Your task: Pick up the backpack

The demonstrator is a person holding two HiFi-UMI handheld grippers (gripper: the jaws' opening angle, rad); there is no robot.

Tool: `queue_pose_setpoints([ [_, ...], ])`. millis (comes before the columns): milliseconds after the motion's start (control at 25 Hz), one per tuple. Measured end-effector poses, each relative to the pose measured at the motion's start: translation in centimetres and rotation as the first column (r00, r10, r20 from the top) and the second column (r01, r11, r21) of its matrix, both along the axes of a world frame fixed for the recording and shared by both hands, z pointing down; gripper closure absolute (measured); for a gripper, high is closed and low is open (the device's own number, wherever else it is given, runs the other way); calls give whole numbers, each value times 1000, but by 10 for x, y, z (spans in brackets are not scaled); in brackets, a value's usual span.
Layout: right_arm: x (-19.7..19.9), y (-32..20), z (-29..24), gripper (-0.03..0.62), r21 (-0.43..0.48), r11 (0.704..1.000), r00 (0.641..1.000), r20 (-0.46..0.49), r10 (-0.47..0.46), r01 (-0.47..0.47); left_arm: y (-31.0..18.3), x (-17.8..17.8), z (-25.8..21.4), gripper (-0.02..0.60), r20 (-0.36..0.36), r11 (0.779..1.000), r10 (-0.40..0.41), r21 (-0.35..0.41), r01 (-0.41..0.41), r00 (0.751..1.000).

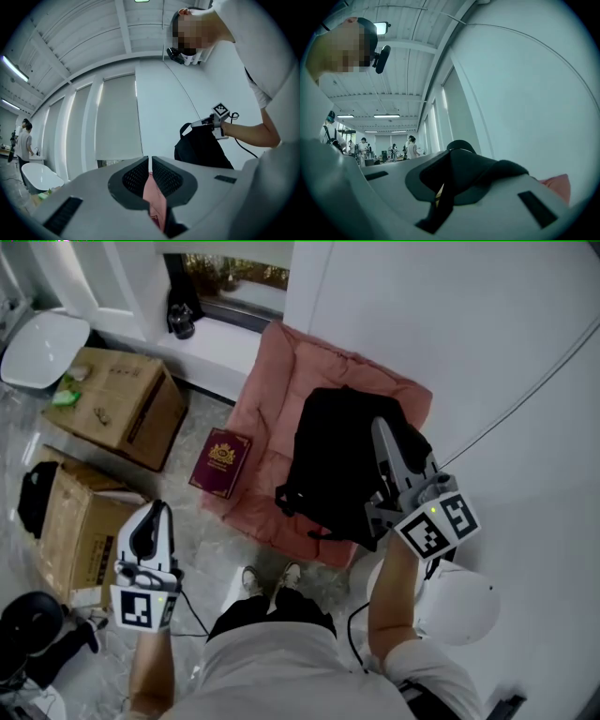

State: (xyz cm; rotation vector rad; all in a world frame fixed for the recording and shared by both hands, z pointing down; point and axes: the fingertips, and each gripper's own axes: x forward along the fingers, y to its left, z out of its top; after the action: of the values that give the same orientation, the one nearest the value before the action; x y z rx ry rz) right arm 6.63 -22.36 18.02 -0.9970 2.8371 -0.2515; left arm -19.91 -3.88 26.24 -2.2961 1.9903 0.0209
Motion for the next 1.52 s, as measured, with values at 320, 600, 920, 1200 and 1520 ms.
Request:
queue_pose_setpoints([
  [320, 41, 35, -28, 565, 0, 998, 997, 41, 58, -58, 21, -20, -24, 545, -16, 996, -87, 19, 87, 996],
  [600, 72, 57, -27, 565, -12, 994, 994, 12, 107, -106, 35, -37, -28, 545, -25, 986, -161, 45, 162, 987],
  [920, 122, 84, -27, 565, -17, 977, 977, -17, 214, -214, 45, -42, -31, 545, -34, 980, -184, 74, 186, 982],
  [1200, 162, 102, -30, 565, -9, 953, 952, -21, 304, -304, 43, -35, -37, 546, -41, 977, -189, 94, 192, 981],
  [1520, 187, 107, -37, 565, 28, 926, 925, -48, 377, -376, 37, -26, -44, 546, -46, 976, -187, 102, 191, 981],
])
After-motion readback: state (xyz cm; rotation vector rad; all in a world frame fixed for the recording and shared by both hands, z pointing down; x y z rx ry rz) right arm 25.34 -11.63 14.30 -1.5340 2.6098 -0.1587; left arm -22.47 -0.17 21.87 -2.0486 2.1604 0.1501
